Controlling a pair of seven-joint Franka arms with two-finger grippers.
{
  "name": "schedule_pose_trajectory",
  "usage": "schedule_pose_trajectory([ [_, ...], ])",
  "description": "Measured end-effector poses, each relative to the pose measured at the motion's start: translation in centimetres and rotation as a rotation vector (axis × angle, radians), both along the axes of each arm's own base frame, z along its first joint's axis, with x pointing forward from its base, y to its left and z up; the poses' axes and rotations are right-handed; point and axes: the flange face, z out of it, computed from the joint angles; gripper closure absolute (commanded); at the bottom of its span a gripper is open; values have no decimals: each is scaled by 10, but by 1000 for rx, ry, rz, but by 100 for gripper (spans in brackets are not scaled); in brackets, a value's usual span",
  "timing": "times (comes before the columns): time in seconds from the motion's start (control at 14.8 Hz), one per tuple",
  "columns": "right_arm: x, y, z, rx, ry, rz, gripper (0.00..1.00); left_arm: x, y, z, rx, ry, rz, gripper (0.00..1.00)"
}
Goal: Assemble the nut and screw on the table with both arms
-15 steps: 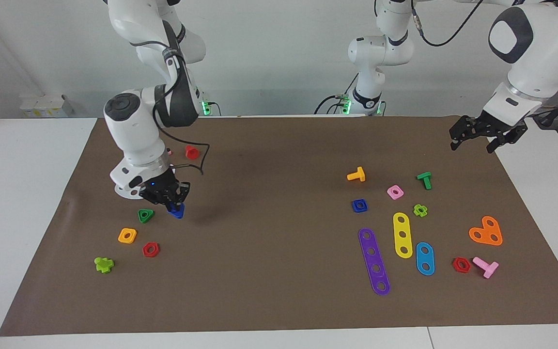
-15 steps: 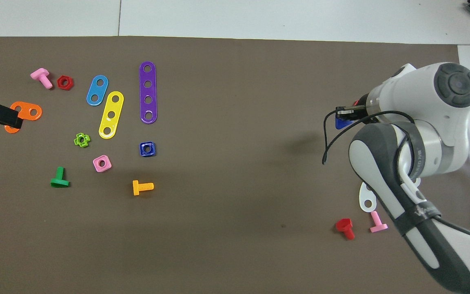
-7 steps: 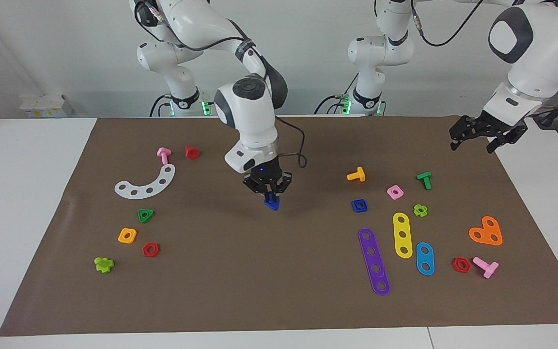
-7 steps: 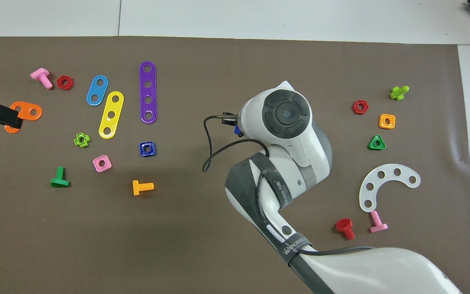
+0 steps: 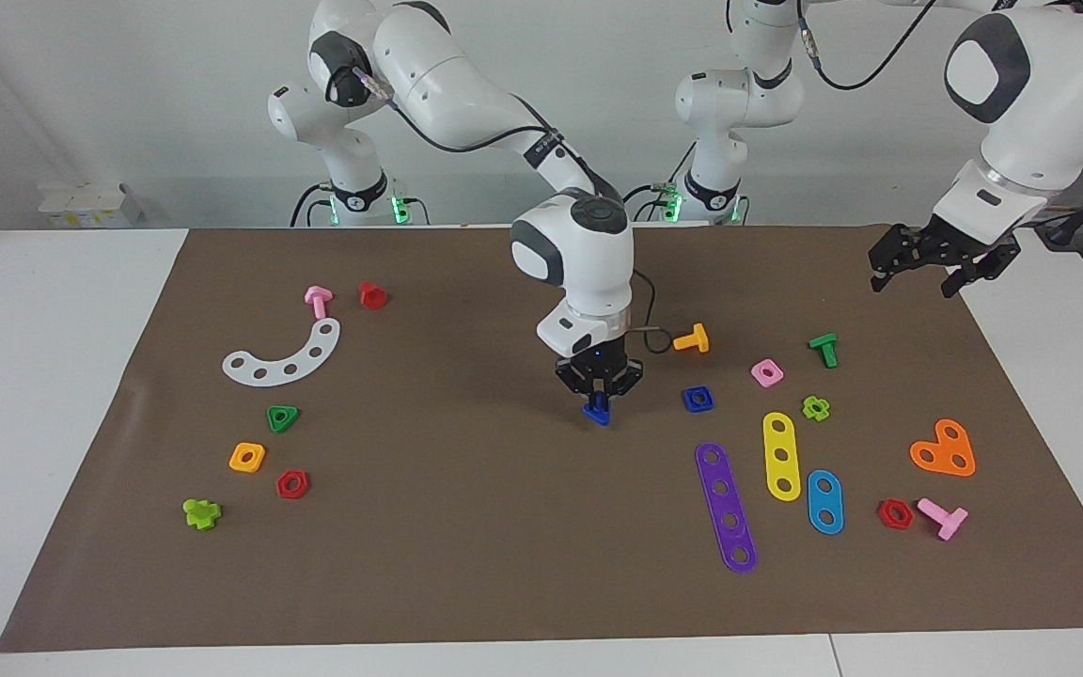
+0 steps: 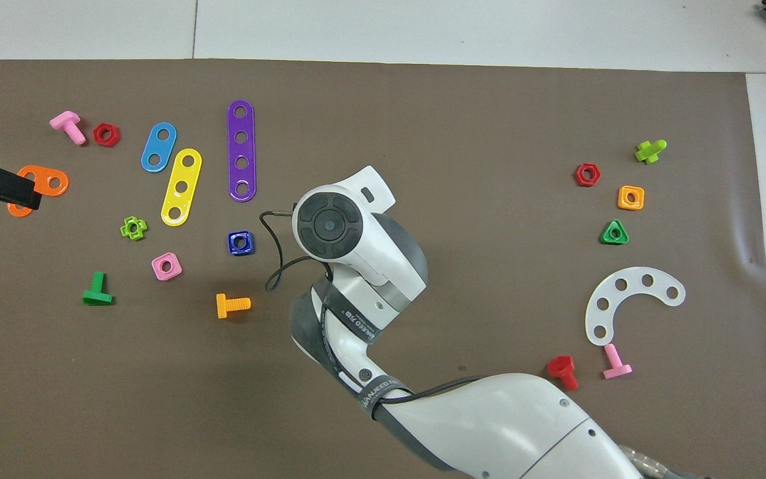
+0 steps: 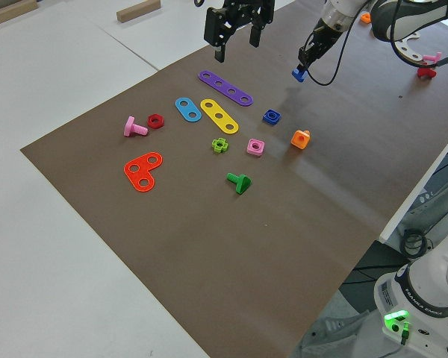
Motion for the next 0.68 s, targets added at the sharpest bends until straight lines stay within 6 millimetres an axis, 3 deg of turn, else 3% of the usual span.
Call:
schedule_pose_trajectory([
  [0.47,-1,-8,-10,-85,24,10,100,-1,-4,-4,-2,-21,-14,0],
  [0.68,-2,-7,-13,-75,16,15,100,-4,-21,-18,-3,3,4,5],
])
